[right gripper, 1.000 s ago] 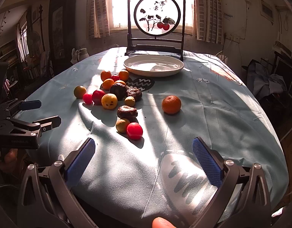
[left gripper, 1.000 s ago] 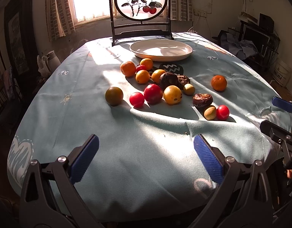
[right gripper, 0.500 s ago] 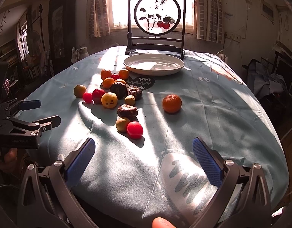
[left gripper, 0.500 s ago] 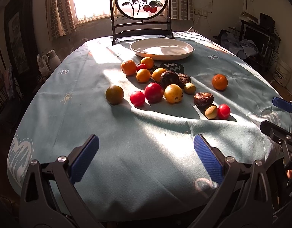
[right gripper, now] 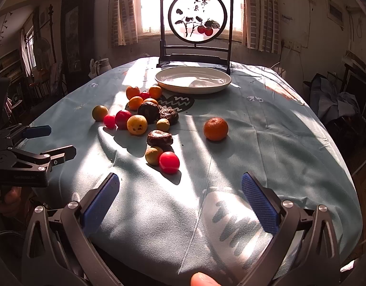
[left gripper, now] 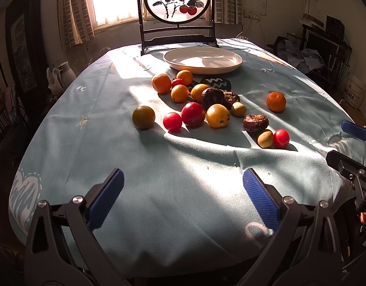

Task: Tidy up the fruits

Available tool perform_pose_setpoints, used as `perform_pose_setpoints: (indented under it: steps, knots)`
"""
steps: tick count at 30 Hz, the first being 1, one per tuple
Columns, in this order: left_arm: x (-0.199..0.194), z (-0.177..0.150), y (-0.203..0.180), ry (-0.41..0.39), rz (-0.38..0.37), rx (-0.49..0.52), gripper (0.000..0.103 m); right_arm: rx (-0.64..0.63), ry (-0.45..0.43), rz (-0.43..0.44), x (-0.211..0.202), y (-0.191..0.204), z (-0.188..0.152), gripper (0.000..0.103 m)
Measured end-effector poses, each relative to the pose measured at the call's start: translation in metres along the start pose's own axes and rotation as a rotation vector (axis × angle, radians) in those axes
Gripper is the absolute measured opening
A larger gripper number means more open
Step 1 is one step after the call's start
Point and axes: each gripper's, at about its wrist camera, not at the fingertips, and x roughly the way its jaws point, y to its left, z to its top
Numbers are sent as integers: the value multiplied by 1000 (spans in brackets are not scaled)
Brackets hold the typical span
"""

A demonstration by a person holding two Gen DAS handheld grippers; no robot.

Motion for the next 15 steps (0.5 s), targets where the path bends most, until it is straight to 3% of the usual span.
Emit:
perform_pose_setpoints:
  steps: [15]
  knots:
    - [1, -1, 0, 3, 1, 0, 101, -1, 1, 0, 0, 0, 0, 102]
